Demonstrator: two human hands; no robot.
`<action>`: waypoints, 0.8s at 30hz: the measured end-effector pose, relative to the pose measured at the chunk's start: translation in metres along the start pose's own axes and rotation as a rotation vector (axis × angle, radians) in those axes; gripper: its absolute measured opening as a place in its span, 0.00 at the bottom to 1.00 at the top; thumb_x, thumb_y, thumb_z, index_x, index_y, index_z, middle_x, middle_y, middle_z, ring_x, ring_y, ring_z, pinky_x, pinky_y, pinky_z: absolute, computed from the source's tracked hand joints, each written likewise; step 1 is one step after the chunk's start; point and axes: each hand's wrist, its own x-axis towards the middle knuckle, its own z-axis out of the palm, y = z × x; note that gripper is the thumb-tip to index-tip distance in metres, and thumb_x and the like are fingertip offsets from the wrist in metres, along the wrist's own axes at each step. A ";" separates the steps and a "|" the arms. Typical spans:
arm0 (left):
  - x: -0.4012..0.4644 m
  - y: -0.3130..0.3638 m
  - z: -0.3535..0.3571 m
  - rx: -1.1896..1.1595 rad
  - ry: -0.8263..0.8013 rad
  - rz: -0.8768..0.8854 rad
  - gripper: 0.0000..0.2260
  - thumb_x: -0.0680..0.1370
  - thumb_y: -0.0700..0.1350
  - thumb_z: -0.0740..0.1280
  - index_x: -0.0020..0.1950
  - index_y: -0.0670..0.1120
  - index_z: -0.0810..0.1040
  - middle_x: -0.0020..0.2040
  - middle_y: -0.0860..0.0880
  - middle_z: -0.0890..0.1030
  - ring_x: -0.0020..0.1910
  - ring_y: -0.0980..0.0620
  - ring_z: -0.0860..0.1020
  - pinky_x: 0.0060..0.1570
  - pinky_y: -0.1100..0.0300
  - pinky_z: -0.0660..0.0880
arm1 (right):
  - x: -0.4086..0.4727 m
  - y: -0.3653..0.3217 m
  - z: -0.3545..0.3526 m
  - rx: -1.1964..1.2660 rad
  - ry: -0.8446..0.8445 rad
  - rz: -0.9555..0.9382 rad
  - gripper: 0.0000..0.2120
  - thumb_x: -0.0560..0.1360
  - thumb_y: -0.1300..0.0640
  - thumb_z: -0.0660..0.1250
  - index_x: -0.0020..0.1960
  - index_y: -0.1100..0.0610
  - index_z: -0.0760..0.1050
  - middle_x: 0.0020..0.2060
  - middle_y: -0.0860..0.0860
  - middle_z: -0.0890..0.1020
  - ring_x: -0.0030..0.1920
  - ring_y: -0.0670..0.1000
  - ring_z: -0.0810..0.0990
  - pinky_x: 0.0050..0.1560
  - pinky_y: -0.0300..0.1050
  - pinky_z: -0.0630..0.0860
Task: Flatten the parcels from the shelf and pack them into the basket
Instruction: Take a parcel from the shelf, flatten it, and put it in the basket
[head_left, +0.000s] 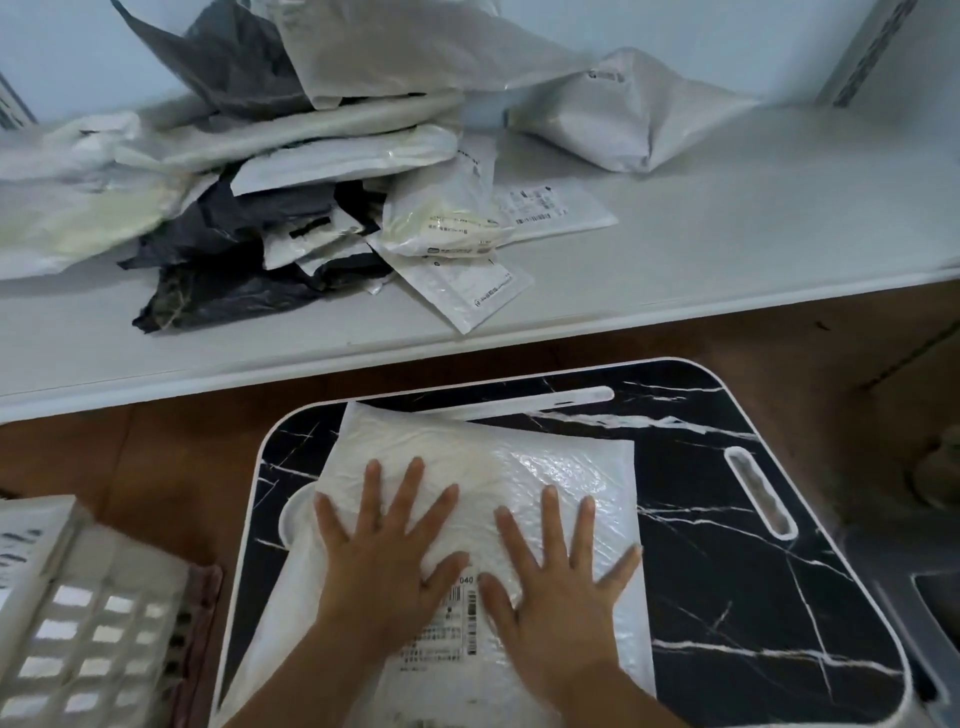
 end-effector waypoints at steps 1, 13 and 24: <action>0.000 0.000 0.000 -0.014 -0.006 -0.004 0.30 0.77 0.70 0.48 0.76 0.61 0.56 0.78 0.49 0.56 0.76 0.37 0.53 0.62 0.24 0.55 | 0.001 0.001 0.001 0.007 0.003 -0.004 0.29 0.77 0.31 0.49 0.75 0.39 0.58 0.77 0.54 0.57 0.76 0.66 0.52 0.60 0.82 0.52; 0.004 0.005 0.001 -0.063 -0.043 -0.066 0.28 0.76 0.69 0.48 0.74 0.61 0.62 0.76 0.50 0.63 0.76 0.38 0.56 0.62 0.26 0.58 | 0.071 -0.009 -0.018 0.003 -0.087 -0.263 0.29 0.76 0.34 0.31 0.76 0.38 0.37 0.76 0.49 0.34 0.73 0.56 0.26 0.67 0.74 0.35; 0.004 0.002 0.003 -0.064 0.001 -0.043 0.29 0.77 0.70 0.48 0.75 0.61 0.59 0.77 0.50 0.60 0.76 0.38 0.53 0.62 0.24 0.56 | 0.079 0.018 -0.026 0.015 -0.167 -0.059 0.41 0.68 0.23 0.30 0.76 0.42 0.31 0.74 0.49 0.28 0.71 0.55 0.22 0.69 0.70 0.32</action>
